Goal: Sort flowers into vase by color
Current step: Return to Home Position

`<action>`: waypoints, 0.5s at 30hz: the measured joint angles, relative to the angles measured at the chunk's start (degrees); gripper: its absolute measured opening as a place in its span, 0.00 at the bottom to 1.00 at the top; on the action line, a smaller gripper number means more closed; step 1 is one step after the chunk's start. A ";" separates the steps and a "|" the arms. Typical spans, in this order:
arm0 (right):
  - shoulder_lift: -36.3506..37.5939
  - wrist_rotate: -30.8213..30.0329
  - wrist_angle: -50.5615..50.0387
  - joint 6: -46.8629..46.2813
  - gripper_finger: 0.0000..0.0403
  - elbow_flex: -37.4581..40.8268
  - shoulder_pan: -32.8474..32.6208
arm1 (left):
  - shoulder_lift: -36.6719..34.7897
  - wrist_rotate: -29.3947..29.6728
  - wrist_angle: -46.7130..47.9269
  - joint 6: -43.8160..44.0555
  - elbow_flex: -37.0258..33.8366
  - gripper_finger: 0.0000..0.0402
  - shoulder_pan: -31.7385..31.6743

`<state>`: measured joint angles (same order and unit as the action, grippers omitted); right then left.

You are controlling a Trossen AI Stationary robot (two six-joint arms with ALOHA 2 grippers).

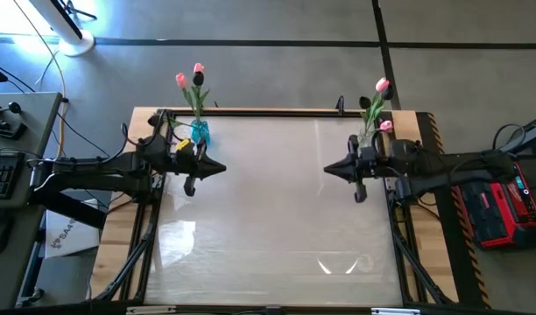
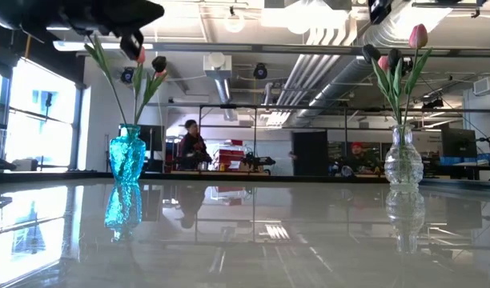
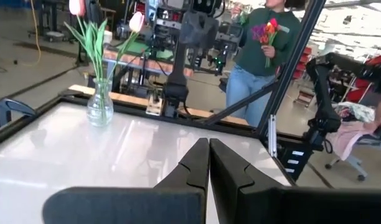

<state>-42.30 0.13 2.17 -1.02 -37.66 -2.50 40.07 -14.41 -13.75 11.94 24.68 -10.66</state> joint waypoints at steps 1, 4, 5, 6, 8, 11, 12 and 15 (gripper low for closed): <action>0.02 -0.57 1.51 -0.02 0.00 1.24 0.04 | -0.02 -0.18 -0.20 0.56 -0.17 0.00 0.00; -0.09 -1.04 12.06 -1.15 0.00 7.09 1.06 | -0.33 -0.42 -0.14 0.54 -0.32 0.00 0.00; -0.07 -1.04 15.96 -2.20 0.00 9.13 1.57 | -0.40 -0.47 -0.26 -0.39 -0.32 0.00 0.00; -0.03 -1.01 19.38 -3.46 0.00 10.92 2.10 | -0.42 -0.54 -0.24 -1.50 -0.32 0.00 0.00; 0.66 -0.63 22.97 -4.84 0.00 13.83 3.12 | -0.37 -0.56 0.51 -2.51 -0.32 0.00 0.00; 2.64 -0.14 22.49 -6.74 0.00 16.14 4.42 | -0.40 -0.58 0.47 -3.40 -0.32 0.00 -0.01; 3.51 -0.03 21.48 -7.21 0.00 16.44 4.80 | -0.62 -0.58 0.55 -4.16 -0.32 0.00 -0.02; 7.02 0.67 17.36 -7.96 0.00 16.47 5.26 | -2.53 -0.10 0.95 -7.39 -0.32 0.00 -0.64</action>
<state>-35.28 0.80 19.53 -8.98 -21.19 2.76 37.55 -14.51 -12.80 4.55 24.36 -11.30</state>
